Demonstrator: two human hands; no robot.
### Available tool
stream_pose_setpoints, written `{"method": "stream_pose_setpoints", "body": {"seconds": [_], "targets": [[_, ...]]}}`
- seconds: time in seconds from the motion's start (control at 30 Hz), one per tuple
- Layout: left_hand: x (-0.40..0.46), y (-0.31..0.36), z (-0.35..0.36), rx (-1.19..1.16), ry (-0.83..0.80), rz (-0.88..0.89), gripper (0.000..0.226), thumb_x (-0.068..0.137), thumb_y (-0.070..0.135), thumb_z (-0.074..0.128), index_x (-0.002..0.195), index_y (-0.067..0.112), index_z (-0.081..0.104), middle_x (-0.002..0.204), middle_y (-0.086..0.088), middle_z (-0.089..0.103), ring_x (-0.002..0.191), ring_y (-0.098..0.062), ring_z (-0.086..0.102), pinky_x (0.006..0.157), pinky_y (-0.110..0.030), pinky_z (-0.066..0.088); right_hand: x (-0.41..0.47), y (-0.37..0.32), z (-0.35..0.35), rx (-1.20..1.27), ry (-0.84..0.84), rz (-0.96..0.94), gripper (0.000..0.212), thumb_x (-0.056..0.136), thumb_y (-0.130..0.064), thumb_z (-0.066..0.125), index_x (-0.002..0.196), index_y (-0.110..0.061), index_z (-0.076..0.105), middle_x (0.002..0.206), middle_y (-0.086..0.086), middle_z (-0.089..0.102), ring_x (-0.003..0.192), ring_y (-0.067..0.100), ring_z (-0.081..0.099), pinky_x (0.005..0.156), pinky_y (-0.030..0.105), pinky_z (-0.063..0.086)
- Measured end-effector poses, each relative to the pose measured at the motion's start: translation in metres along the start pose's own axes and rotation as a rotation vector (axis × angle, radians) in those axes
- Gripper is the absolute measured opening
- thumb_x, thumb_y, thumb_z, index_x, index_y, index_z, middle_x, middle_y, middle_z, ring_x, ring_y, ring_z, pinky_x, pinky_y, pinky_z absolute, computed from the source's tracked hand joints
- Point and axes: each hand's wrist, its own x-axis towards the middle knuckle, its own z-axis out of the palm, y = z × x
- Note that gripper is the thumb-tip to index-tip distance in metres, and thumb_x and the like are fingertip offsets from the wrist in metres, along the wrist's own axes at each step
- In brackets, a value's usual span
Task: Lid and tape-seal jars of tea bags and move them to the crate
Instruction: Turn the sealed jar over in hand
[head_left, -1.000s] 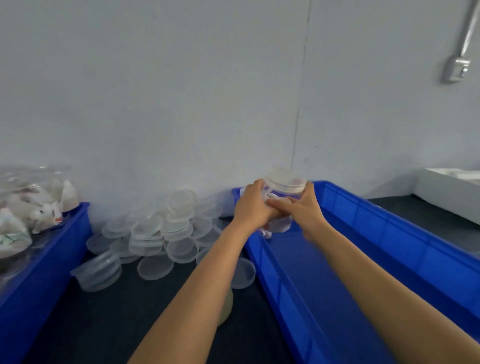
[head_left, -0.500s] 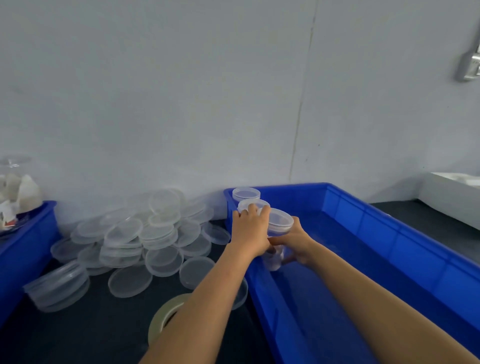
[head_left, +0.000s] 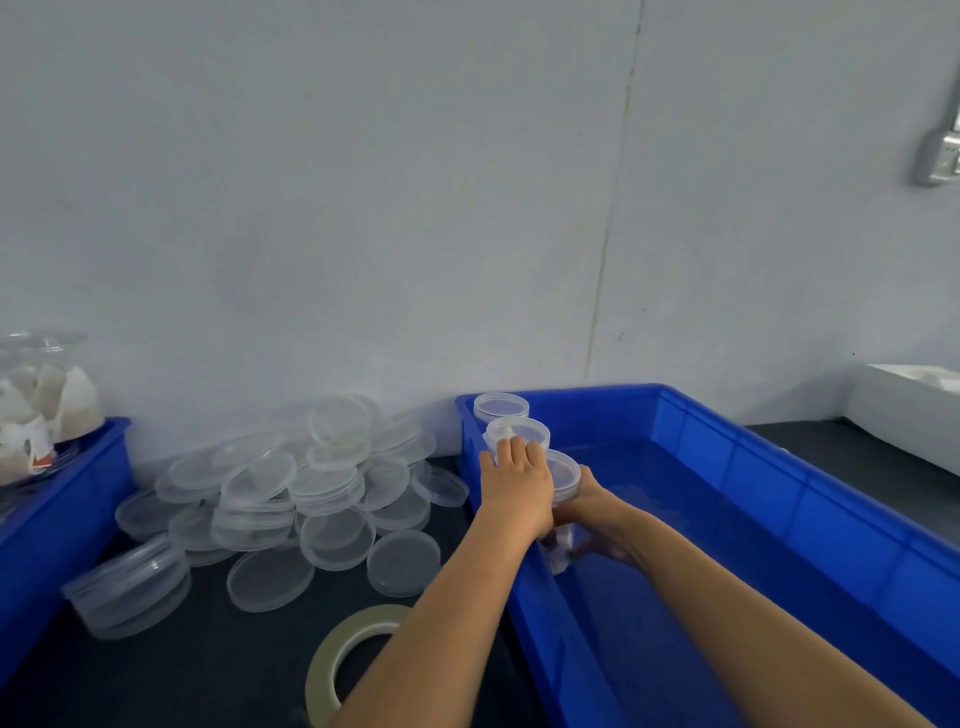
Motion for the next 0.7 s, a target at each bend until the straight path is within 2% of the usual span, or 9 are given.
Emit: {"method": "stream_pose_setpoints", "body": {"seconds": [0.07, 0.1, 0.2, 0.27, 0.33, 0.4, 0.5, 0.6, 0.7], "targets": [[-0.003, -0.001, -0.002, -0.052, -0.037, -0.001, 0.087, 0.087, 0.032, 0.069, 0.147, 0.002, 0.014, 0.153, -0.019, 0.02, 0.144, -0.034, 0.017, 0.117, -0.052, 0.018, 0.001, 0.001, 0.001, 0.051, 0.014, 0.044, 0.075, 0.068, -0.004, 0.074, 0.133, -0.023, 0.041, 0.125, 0.009, 0.052, 0.115, 0.027, 0.052, 0.095, 0.061, 0.047], [-0.006, -0.003, -0.002, -0.091, -0.045, -0.001, 0.086, 0.087, 0.036, 0.067, 0.147, 0.003, 0.016, 0.153, -0.019, 0.019, 0.144, -0.034, 0.016, 0.118, -0.052, 0.017, 0.002, 0.001, 0.002, 0.106, 0.036, 0.069, 0.079, 0.072, -0.004, 0.073, 0.14, -0.02, 0.035, 0.127, 0.011, 0.052, 0.115, 0.028, 0.054, 0.098, 0.059, 0.047], [-0.02, -0.016, -0.007, -0.246, -0.006, -0.001, 0.075, 0.089, 0.044, 0.063, 0.144, 0.007, 0.027, 0.151, -0.016, 0.023, 0.14, -0.033, 0.021, 0.116, -0.049, 0.022, -0.003, -0.007, 0.009, 0.125, 0.159, 0.008, 0.086, 0.085, -0.01, 0.068, 0.151, -0.02, 0.013, 0.146, 0.014, 0.034, 0.129, 0.033, 0.043, 0.108, 0.047, 0.039], [-0.032, -0.03, -0.011, -0.322, 0.032, -0.008, 0.071, 0.089, 0.047, 0.062, 0.143, 0.011, 0.034, 0.148, -0.014, 0.032, 0.135, -0.033, 0.031, 0.109, -0.046, 0.03, -0.008, -0.02, 0.019, -0.045, 0.321, -0.121, 0.073, 0.089, -0.01, 0.061, 0.149, -0.019, 0.022, 0.15, 0.013, 0.027, 0.133, 0.034, 0.035, 0.111, 0.046, 0.033], [-0.047, -0.044, -0.018, -0.37, 0.056, -0.029, 0.064, 0.089, 0.047, 0.062, 0.14, 0.014, 0.04, 0.142, -0.013, 0.043, 0.128, -0.032, 0.042, 0.102, -0.044, 0.038, -0.016, -0.033, 0.033, -0.246, 0.457, -0.247, 0.057, 0.088, -0.009, 0.057, 0.141, -0.016, 0.035, 0.143, 0.013, 0.036, 0.128, 0.034, 0.038, 0.108, 0.047, 0.034], [-0.063, -0.058, -0.026, -0.415, 0.076, -0.05, 0.05, 0.089, 0.043, 0.062, 0.13, 0.016, 0.05, 0.13, -0.01, 0.052, 0.118, -0.029, 0.052, 0.091, -0.04, 0.044, -0.026, -0.045, 0.052, -0.43, 0.522, -0.373, 0.046, 0.088, -0.007, 0.055, 0.132, -0.017, 0.046, 0.136, 0.01, 0.045, 0.121, 0.032, 0.044, 0.105, 0.047, 0.036], [-0.094, -0.08, -0.04, -0.453, 0.134, -0.084, 0.025, 0.089, 0.035, 0.059, 0.107, 0.018, 0.06, 0.114, -0.008, 0.064, 0.104, -0.03, 0.061, 0.07, -0.033, 0.037, -0.042, -0.06, 0.088, -0.38, 0.432, -0.526, 0.04, 0.088, 0.0, 0.051, 0.124, -0.016, 0.054, 0.127, 0.006, 0.052, 0.109, 0.021, 0.05, 0.095, 0.037, 0.045], [-0.132, -0.107, -0.048, -0.462, 0.157, -0.147, 0.025, 0.088, 0.032, 0.056, 0.11, 0.02, 0.063, 0.113, -0.007, 0.068, 0.103, -0.03, 0.063, 0.07, -0.031, 0.037, -0.057, -0.067, 0.13, -0.26, 0.278, -0.584, 0.025, 0.09, 0.001, 0.052, 0.109, -0.015, 0.06, 0.113, 0.004, 0.061, 0.101, 0.016, 0.055, 0.082, 0.025, 0.047], [-0.175, -0.138, -0.042, -0.517, 0.171, -0.236, 0.026, 0.089, 0.035, 0.056, 0.112, 0.024, 0.064, 0.109, -0.004, 0.069, 0.099, -0.024, 0.064, 0.07, -0.03, 0.04, -0.067, -0.06, 0.171, -0.146, 0.115, -0.539, 0.016, 0.091, 0.0, 0.055, 0.098, -0.013, 0.061, 0.099, 0.005, 0.067, 0.093, 0.017, 0.063, 0.066, 0.012, 0.048]]}}
